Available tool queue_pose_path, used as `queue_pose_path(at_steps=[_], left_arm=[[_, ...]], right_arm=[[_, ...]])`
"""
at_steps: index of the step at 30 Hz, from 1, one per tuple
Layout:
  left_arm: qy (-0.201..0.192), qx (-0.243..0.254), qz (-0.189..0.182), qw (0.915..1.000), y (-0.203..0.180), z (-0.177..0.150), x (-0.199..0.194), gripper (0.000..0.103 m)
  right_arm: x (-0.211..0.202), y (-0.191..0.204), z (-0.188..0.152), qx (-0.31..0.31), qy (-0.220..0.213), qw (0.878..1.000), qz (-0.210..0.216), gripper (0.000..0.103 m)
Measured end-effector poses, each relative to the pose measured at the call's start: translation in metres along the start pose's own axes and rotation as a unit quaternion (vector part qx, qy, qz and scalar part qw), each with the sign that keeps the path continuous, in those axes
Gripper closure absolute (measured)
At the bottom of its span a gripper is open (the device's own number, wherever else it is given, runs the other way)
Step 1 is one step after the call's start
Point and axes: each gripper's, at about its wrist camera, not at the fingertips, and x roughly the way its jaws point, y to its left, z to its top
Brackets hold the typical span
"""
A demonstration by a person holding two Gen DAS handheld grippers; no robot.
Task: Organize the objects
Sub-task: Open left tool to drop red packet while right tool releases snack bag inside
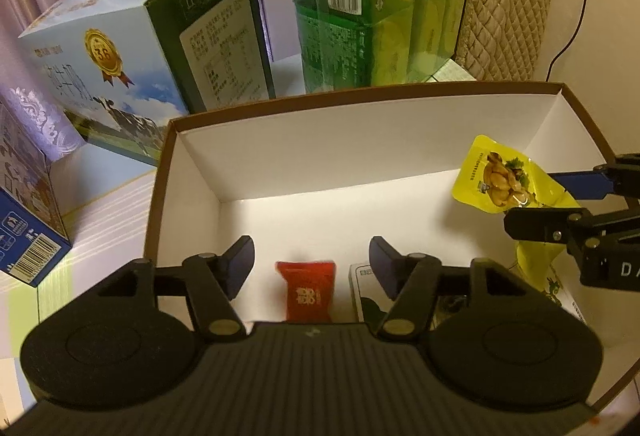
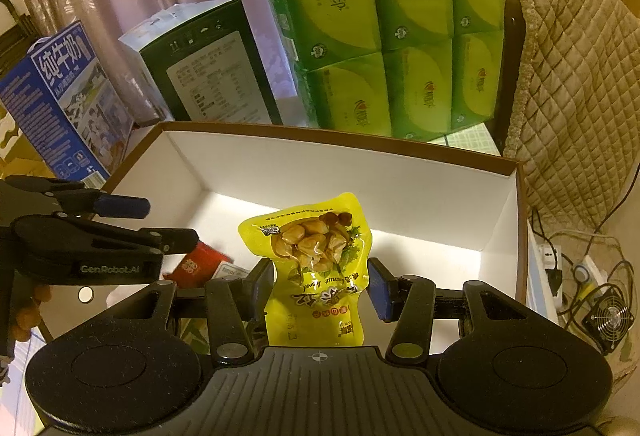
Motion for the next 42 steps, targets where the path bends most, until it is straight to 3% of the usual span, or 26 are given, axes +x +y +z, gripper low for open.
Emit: queue_pose_path(at_steps=[13, 21, 33, 42], left_arm=[[-0.003, -0.008, 0.003, 1.0000, 0.006, 0.001, -0.003, 0.035], [-0.007, -0.017, -0.001, 0.9998, 0.008, 0.000, -0.007, 0.025], [-0.023, -0.017, -0.004, 0.9996, 0.007, -0.003, -0.027, 0.018], [-0.035, -0.011, -0.014, 0.9992, -0.001, -0.009, -0.050, 0.015]], right_arm=[[0.002, -0.003, 0.002, 0.016, -0.009, 1.000, -0.001, 0.055], [-0.004, -0.011, 0.006, 0.047, -0.050, 0.998, -0.003, 0.037], [-0.026, -0.009, 0.006, 0.046, -0.050, 0.997, -0.024, 0.026], [-0.055, -0.010, -0.008, 0.065, -0.055, 0.996, -0.023, 0.024]])
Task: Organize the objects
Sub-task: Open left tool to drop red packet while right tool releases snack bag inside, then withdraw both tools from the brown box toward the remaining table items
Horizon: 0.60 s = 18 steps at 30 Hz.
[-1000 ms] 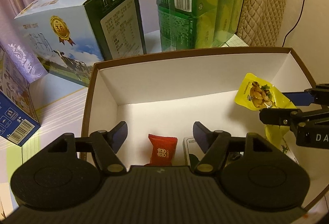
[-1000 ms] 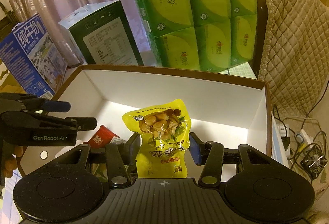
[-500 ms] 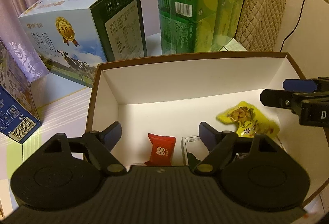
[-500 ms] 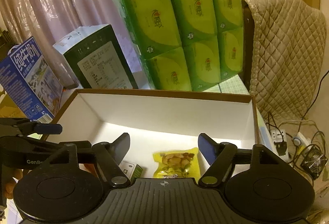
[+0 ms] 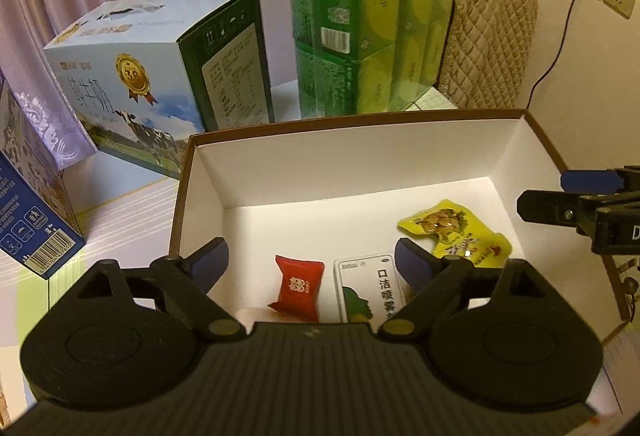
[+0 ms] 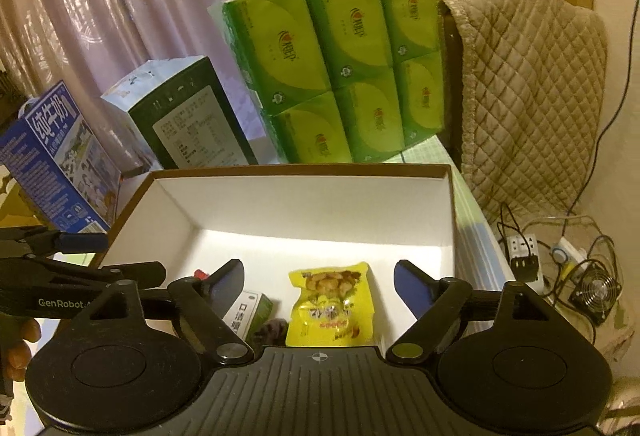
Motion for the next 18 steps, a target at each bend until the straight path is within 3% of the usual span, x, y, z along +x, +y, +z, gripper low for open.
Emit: queue_pose_path(at_steps=[18], left_arm=[[-0.030, 0.007, -0.019, 0.9994, -0.022, -0.022, -0.070, 0.011]], right_arm=[[-0.073, 0.011, -0.026, 0.015, -0.017, 1.000, 0.001, 0.023]])
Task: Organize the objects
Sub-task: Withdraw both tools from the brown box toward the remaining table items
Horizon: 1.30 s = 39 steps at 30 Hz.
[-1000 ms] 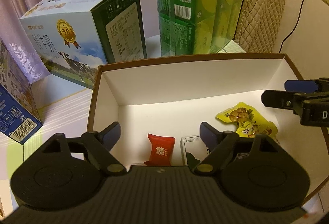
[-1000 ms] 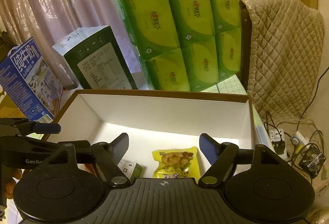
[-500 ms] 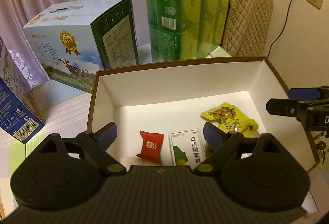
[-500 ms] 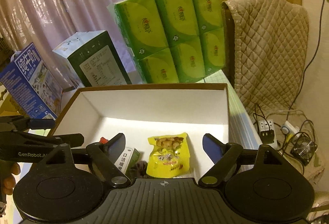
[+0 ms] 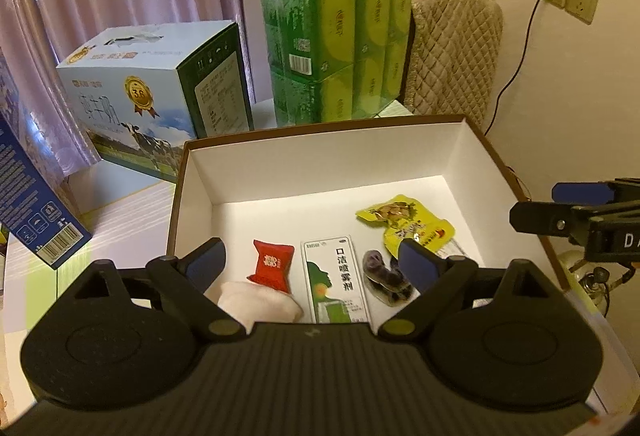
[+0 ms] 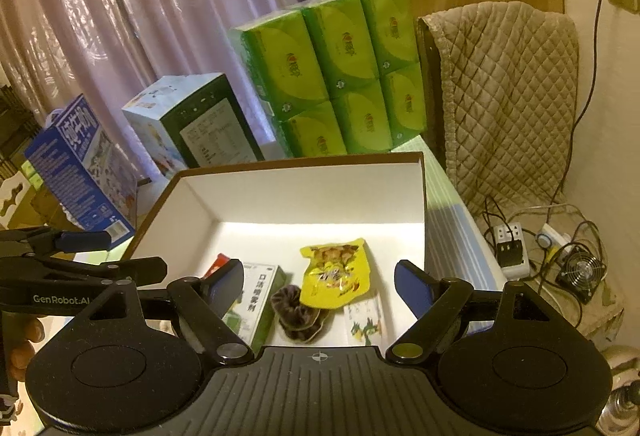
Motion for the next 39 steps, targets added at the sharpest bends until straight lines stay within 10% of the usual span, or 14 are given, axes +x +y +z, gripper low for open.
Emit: queue_pose_path(at_steps=[39], left_arm=[[0.048, -0.067, 0.008, 0.9966, -0.001, -0.144, -0.109, 0.011]], right_arm=[[-0.069, 0.068, -0.121, -0.048, 0.082, 0.995, 0.036, 0.023]])
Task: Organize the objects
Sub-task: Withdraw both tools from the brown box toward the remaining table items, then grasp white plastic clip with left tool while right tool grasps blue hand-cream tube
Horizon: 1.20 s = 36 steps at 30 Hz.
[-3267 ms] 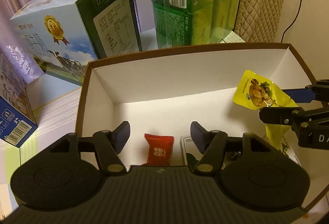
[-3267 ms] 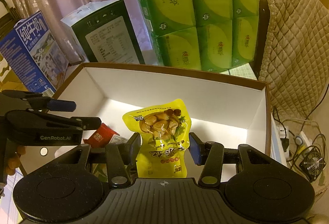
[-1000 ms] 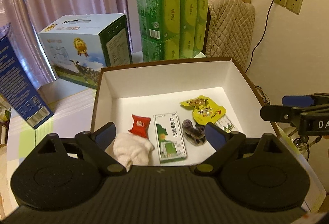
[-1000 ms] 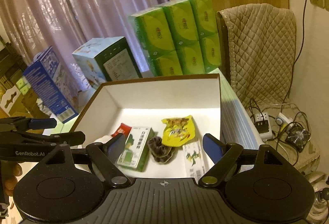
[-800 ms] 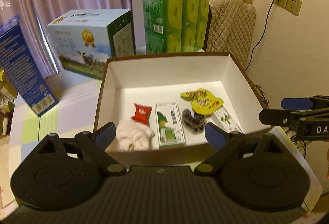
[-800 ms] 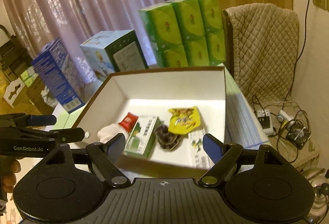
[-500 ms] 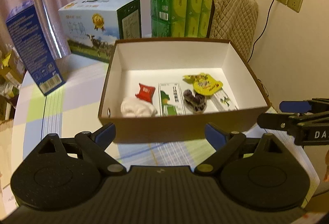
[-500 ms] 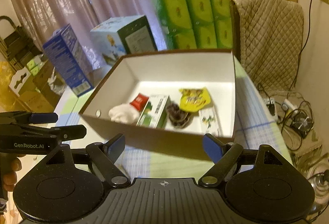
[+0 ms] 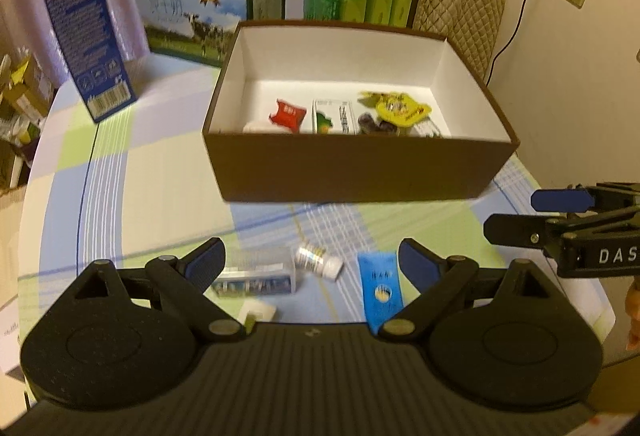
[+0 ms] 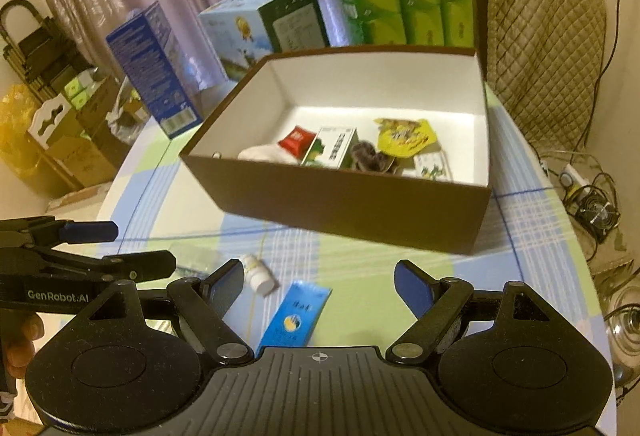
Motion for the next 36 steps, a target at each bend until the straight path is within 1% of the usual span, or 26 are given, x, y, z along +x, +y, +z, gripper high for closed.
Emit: queue_pose_path(at_steps=[12, 19, 28, 34, 36], left_arm=[[0.043, -0.034, 0.018, 0.9984, 0.029, -0.053, 0.000, 0.011], [0.057, -0.054, 0.025, 0.9966, 0.046, -0.073, 0.003, 0.012], [0.068, -0.064, 0.030, 0.9952, 0.060, -0.083, 0.012, 0.012], [0.074, -0.067, 0.031, 0.9945, 0.068, -0.087, 0.019, 0.012], [0.076, -0.067, 0.030, 0.9944, 0.070, -0.089, 0.022, 0.012]], right_arm=[[0.030, 0.016, -0.040, -0.010, 0.064, 0.998, 0.001, 0.023], [0.044, 0.024, -0.054, -0.013, 0.083, 0.996, -0.004, 0.023], [0.069, 0.033, -0.069, -0.010, 0.105, 0.994, -0.013, 0.023], [0.084, 0.037, -0.075, -0.004, 0.116, 0.993, -0.011, 0.024], [0.088, 0.038, -0.077, -0.002, 0.116, 0.993, -0.009, 0.027]])
